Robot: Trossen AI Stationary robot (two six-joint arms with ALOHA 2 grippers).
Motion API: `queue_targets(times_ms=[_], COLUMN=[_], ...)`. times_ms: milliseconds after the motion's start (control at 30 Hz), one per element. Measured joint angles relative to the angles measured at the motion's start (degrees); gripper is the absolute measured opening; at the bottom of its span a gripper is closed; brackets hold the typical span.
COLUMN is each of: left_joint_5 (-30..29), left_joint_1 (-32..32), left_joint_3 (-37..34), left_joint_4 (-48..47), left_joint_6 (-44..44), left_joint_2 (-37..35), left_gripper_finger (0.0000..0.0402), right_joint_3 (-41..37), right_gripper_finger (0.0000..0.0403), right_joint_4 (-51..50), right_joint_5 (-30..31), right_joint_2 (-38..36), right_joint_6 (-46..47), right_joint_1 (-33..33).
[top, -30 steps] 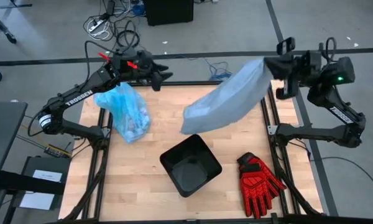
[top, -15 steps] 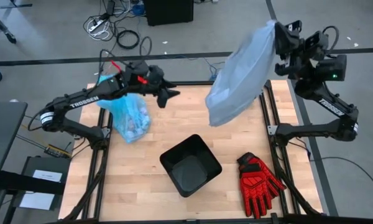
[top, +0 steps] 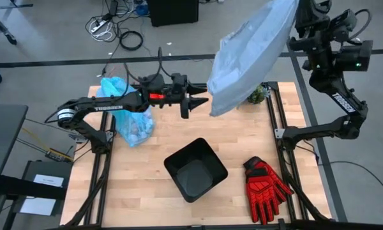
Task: Place trash/remove bag and relplace
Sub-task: Put the gray trash bag into the trash bin
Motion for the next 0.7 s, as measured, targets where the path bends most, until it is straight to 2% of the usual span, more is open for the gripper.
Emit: queue_targets(times_ms=[333, 567, 700], left_joint_5=[1.8, 1.9, 8.3], left_joint_1=[-2.9, -3.2, -3.2], left_joint_3=[0.1, 0.1, 0.1], left_joint_4=[12.7, 12.0, 12.2], left_joint_6=[1.3, 2.3, -1.0], left_joint_2=[3.6, 3.9, 3.9], left_gripper_finger=[0.0316, 0.0324, 0.0324], right_joint_3=[1.2, 1.2, 1.2], right_gripper_finger=[0.0000, 0.0000, 0.0000], right_joint_4=[-0.5, -0.5, -0.5], right_joint_5=[0.4, 1.8, 4.5], right_joint_2=[1.9, 3.0, 3.1], right_joint_6=[-3.1, -4.0, -7.3], right_joint_1=[0.0, 0.0, 0.0])
